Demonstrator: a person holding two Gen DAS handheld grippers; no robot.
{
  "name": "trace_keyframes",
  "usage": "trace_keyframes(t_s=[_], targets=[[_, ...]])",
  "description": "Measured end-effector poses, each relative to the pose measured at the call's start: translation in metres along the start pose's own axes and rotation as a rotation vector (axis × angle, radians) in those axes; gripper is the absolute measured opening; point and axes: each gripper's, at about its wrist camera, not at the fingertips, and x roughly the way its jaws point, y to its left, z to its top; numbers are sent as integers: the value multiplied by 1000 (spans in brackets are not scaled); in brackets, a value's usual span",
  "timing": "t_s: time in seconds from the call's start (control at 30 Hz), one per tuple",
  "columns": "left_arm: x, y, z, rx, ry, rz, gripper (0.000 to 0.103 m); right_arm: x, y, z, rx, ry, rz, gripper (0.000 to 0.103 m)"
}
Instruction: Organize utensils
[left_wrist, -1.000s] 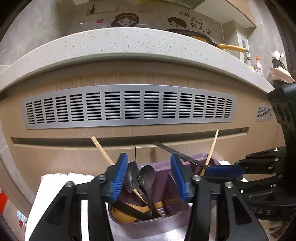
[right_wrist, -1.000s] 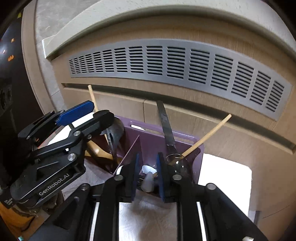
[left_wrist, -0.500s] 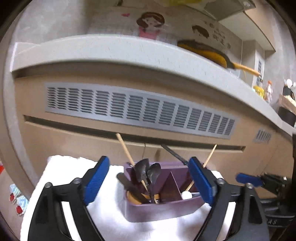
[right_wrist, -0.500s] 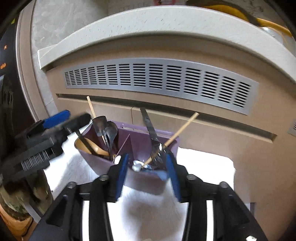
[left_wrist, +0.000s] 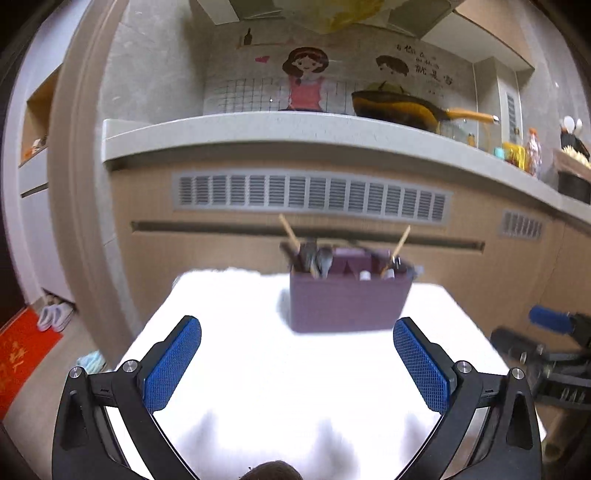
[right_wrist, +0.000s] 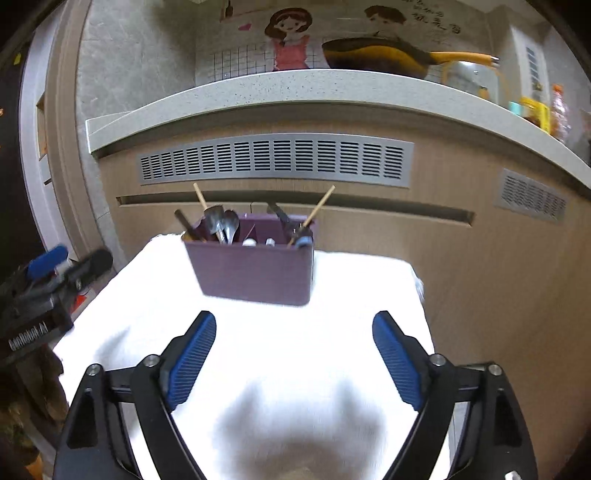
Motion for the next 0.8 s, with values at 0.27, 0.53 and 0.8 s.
trace_keyframes(t_s=[0.27,0.53,0.8], targets=[[-49,-19,-38,32,14,38,103,-41,2,-49,68,-23,-19,91],[-61,-33,-40,68,13,57,103,-66,5,-57,39,-91,-71,91],[-65,-36,-39,66,11,49,103,-69,5,-58,34,-94,-66,95]])
